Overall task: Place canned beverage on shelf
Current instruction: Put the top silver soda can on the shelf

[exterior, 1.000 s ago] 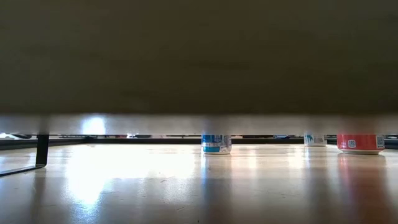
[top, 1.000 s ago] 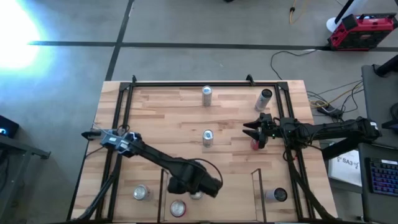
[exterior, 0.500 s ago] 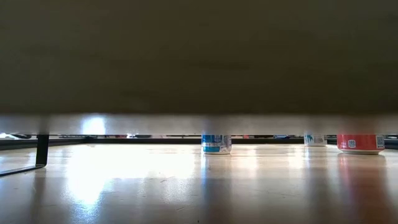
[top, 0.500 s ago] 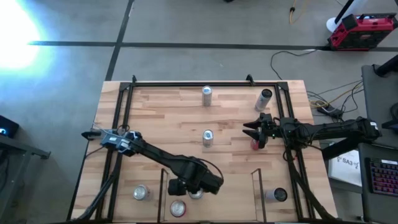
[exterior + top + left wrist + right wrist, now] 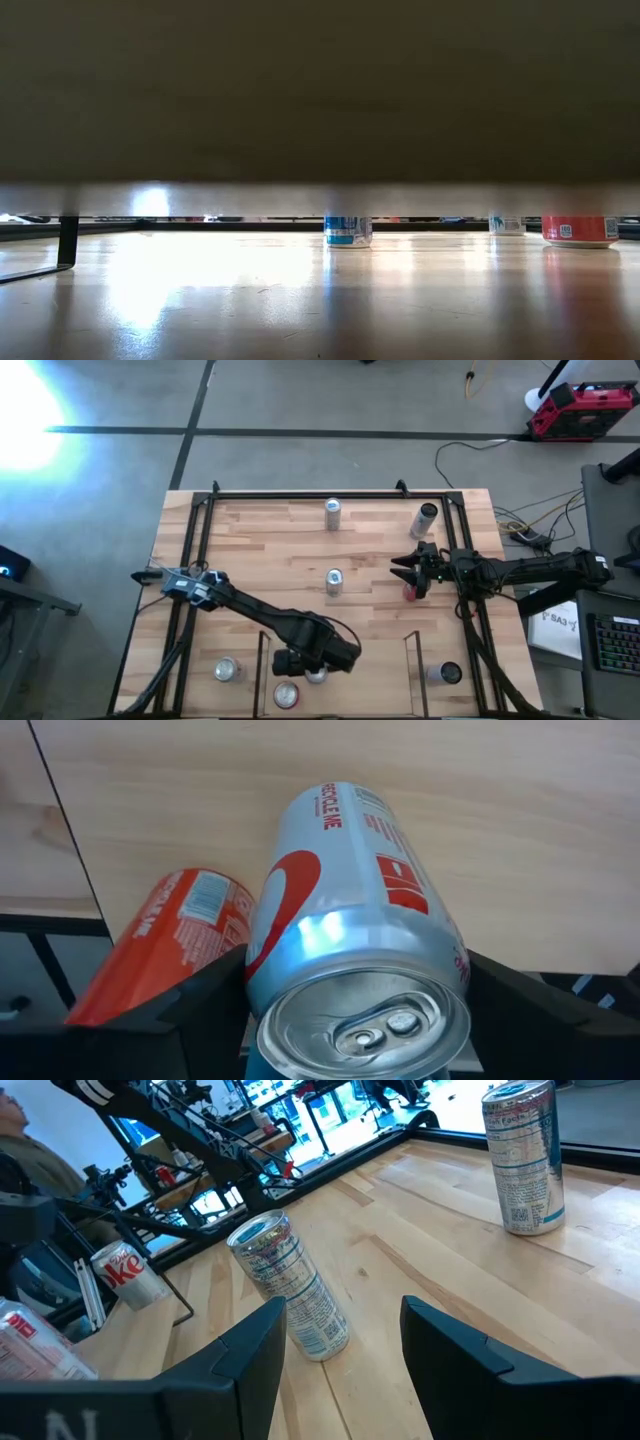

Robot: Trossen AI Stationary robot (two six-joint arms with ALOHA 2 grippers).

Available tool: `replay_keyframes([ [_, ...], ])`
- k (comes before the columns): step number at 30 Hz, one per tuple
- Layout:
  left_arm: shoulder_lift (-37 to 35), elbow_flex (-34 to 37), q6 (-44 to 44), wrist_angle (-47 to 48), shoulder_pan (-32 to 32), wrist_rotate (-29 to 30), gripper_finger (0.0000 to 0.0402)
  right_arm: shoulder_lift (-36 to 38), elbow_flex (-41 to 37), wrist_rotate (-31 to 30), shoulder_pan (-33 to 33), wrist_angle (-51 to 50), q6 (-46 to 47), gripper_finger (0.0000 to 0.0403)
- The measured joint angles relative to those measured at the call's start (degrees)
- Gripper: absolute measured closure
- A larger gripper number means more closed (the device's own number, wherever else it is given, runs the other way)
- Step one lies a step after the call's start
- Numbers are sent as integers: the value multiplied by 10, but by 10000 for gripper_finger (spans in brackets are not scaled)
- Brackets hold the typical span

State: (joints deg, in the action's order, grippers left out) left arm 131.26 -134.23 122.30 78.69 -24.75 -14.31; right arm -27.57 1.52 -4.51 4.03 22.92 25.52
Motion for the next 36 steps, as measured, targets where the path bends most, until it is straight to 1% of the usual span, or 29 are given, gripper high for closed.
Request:
replay_keyframes([
  [25, 2, 0, 2, -65, -31, 0, 107, 0, 0, 0, 0, 0, 0, 220],
  [36, 2, 0, 12, -66, -37, 2, 107, 0, 0, 0, 0, 0, 0, 220],
])
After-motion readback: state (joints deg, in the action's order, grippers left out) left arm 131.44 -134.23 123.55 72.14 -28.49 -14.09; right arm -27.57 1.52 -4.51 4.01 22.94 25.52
